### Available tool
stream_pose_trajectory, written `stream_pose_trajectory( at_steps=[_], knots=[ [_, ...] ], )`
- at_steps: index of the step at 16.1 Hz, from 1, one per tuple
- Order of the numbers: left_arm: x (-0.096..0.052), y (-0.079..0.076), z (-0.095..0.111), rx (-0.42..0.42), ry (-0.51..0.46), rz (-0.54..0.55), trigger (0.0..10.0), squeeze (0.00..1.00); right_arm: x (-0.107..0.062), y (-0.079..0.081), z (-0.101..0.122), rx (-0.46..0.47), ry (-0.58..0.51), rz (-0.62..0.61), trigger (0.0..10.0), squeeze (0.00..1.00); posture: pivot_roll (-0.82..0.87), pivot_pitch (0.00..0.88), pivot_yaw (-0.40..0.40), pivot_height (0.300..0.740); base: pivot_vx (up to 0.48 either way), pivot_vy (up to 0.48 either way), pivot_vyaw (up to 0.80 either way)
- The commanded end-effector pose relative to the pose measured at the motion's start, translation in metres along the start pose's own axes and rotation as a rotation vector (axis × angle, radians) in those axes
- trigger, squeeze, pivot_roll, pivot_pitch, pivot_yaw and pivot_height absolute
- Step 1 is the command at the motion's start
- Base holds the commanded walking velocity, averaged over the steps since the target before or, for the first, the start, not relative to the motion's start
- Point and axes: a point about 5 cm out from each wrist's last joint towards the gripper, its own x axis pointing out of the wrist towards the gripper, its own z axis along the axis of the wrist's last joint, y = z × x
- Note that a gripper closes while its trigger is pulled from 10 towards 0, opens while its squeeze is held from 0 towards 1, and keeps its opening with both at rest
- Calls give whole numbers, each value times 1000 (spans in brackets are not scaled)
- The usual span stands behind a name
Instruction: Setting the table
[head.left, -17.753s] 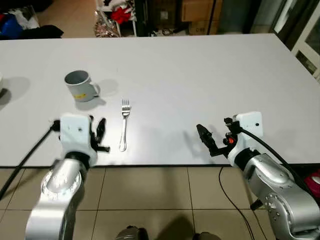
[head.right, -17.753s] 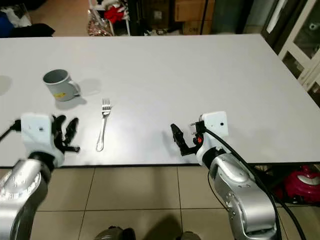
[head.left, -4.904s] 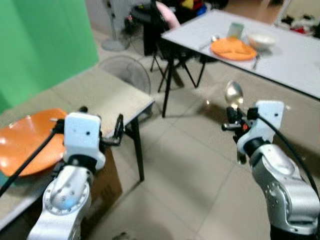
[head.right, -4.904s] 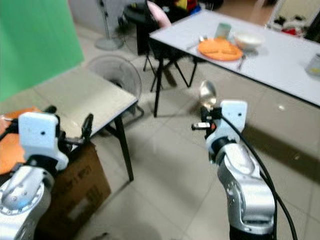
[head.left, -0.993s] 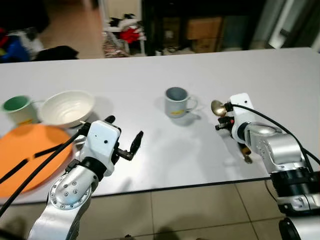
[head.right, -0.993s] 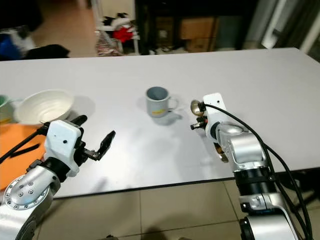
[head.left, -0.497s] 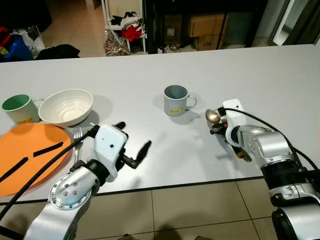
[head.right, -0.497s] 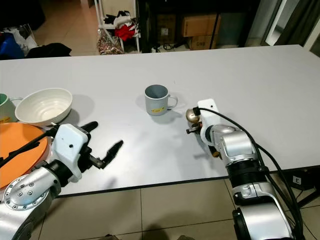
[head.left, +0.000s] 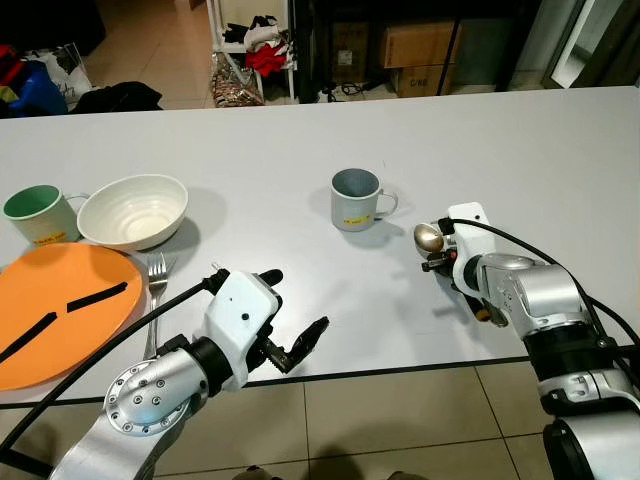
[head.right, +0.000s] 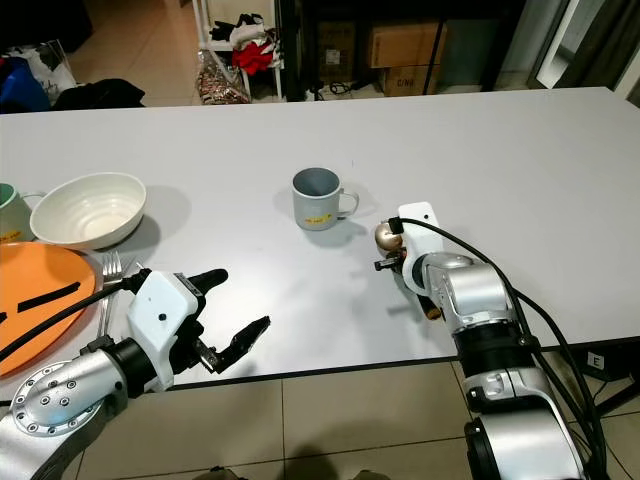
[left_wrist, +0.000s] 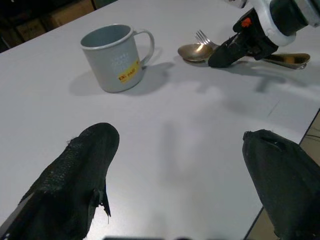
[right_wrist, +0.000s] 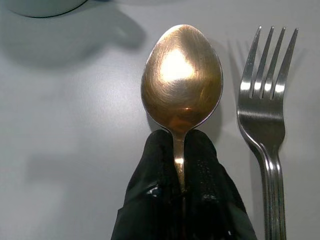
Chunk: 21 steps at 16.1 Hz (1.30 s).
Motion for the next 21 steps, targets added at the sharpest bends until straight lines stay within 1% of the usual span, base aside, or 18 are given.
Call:
stream_pose_trajectory(
  at_steps=[1, 5, 7, 9, 13, 14, 18, 21],
  knots=[
    [-1, -2, 1, 1, 4, -14, 10000, 0, 2, -1, -18, 21, 75, -9, 10000, 0, -31, 78, 44, 740, 0, 0, 0],
    [0, 5, 1, 5, 0, 46, 10000, 0, -2, -2, -27, 15, 84, -29, 10000, 0, -33, 79, 44, 740, 0, 0, 0],
    [1, 8, 0, 12, 10, 63, 10000, 0, -4, -2, -37, 0, 96, -31, 10000, 0, -37, 76, 43, 740, 0, 0, 0],
    [2, 8, 0, 11, 8, 62, 10000, 0, -5, -2, -41, -4, 111, -35, 10000, 0, -41, 71, 41, 740, 0, 0, 0],
    [3, 7, 1, 10, 4, 47, 10000, 0, -9, -5, -41, 16, 109, -53, 10000, 0, -45, 66, 41, 740, 0, 0, 0],
    [3, 7, 1, 10, 2, 40, 10000, 0, -13, -5, -42, 33, 108, -57, 10000, 0, -47, 65, 40, 740, 0, 0, 0],
    [4, 7, 3, 12, -4, 30, 10000, 0, -21, -2, -45, 51, 108, -53, 10000, 0, -54, 63, 41, 740, 0, 0, 0],
    [5, 7, 3, 14, -5, 26, 10000, 0, -22, -2, -46, 59, 105, -61, 10000, 0, -58, 63, 43, 740, 0, 0, 0]
  ],
)
